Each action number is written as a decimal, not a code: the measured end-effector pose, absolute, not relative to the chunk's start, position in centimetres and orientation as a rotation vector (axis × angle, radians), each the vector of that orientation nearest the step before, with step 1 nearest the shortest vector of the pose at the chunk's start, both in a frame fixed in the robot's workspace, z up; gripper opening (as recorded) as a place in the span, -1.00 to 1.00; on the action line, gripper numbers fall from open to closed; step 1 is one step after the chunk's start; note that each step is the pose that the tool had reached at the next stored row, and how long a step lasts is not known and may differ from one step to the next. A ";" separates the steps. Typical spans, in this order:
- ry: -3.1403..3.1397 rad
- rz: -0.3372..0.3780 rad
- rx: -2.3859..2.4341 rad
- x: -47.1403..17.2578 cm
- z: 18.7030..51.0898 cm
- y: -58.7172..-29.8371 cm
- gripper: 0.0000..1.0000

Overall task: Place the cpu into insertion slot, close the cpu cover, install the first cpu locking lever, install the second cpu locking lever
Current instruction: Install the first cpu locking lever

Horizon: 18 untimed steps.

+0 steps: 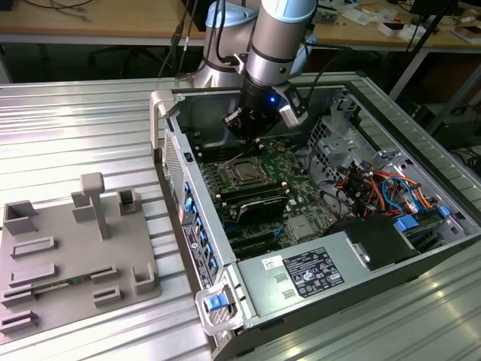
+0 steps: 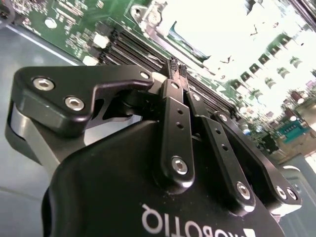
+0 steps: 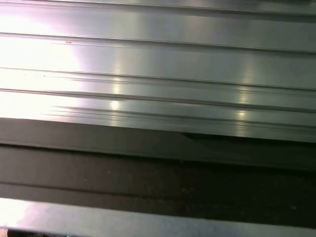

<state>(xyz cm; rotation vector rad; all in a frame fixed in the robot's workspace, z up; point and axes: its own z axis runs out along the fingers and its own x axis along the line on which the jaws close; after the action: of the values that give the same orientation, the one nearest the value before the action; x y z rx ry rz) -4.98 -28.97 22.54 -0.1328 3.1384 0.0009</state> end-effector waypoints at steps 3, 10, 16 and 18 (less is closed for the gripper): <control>3.138 0.001 -0.133 -4.6 22.0 -29.0 -0.79; 3.138 0.001 -0.133 -4.3 21.0 -29.0 -0.79; 3.138 0.001 -0.133 -4.1 20.7 -29.0 -0.79; 3.138 0.001 -0.133 -4.1 20.7 -28.9 -0.79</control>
<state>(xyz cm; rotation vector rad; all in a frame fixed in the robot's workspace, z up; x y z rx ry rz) -4.12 -28.95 20.66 -0.1327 3.1383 0.0008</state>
